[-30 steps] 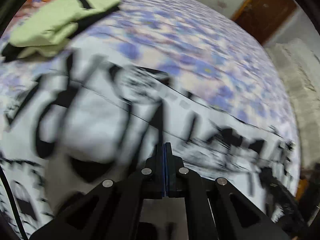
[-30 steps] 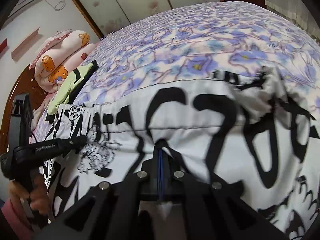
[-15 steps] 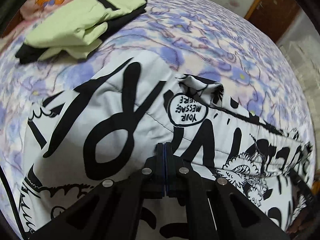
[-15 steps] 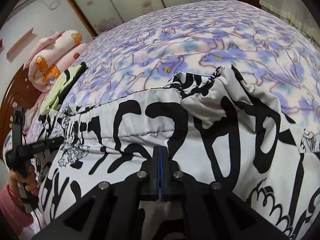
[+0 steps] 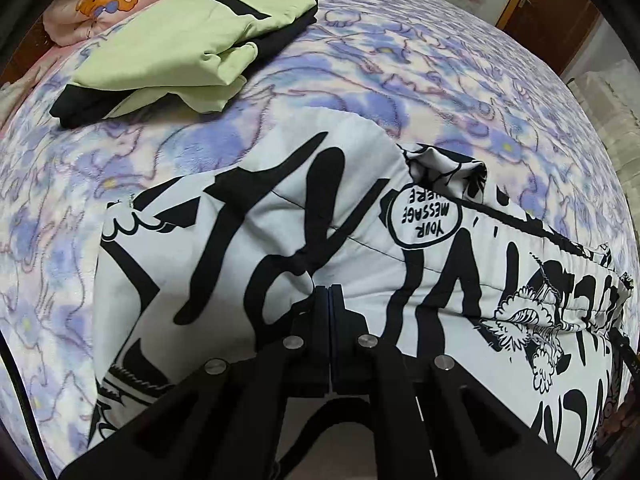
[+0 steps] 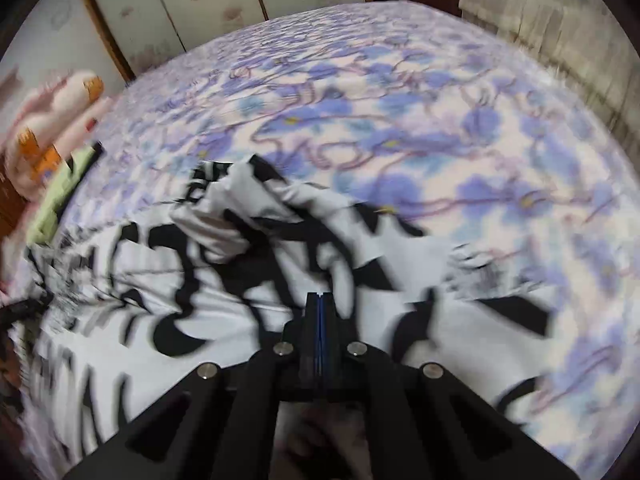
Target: Fold large clothes
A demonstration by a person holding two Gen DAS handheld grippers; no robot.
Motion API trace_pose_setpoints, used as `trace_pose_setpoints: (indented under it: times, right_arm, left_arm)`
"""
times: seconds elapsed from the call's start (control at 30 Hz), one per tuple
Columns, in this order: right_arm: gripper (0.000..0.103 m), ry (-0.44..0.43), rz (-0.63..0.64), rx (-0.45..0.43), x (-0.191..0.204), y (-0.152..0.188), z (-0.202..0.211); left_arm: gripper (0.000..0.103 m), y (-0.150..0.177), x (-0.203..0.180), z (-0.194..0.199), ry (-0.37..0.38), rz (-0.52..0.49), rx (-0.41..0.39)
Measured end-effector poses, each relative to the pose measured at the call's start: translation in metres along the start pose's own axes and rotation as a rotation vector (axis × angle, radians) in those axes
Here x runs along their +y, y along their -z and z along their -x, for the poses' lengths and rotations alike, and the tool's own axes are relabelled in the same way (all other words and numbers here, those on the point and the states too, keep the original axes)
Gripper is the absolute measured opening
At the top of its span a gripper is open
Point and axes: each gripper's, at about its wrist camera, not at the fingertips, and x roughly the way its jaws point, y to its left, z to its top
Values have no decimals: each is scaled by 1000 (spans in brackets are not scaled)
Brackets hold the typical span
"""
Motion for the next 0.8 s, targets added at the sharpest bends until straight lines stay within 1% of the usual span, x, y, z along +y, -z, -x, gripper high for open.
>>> trace_pose_setpoints:
  times: [0.1,0.17,0.23,0.33,0.4,0.43,0.47,0.5,0.57,0.63,0.67,0.7,0.77,0.8]
  right_arm:
    - [0,17,45,9,-1,0,3]
    - [0,69,100,5,5,0,4]
    - [0,100,107,4,8,0,6]
    - [0,115,82,23,7,1,10]
    - [0,139,82,36,10,-1,17]
    - [0,149,77,33,12,-1,23]
    - [0,145,78,28,16,-2,30]
    - [0,130,84,22,19,-2,38]
    - [0,116,81,19,29,-4,55]
    - [0,92,44,49,38,-8,65]
    - [0,53,18,73,44,-9,70]
    - [0,21,-5,85,49,-9,73]
    - [0,-58,-50,112,61,-9,78]
    - [0,-109,-76,131,69,-9,80]
  left_arm:
    - [1,0,0,2,-22,-13,2]
    - [1,0,5,4,-27,5,7]
    - [1,-2,8,5,-41,15,11]
    - [1,-2,17,16,-58,29,18]
    - [2,-3,25,29,-14,47,17]
    - [4,-2,28,37,-1,54,5]
    - [9,-1,32,49,7,55,-11]
    - [11,0,34,58,12,51,-21]
    - [20,4,38,73,-1,44,-25]
    - [23,12,43,90,-11,59,-28]
    - [26,18,46,98,-10,77,-29]
    - [28,23,49,104,-4,94,-30]
    - [34,36,56,118,12,143,-33]
    - [35,41,57,123,19,161,-35]
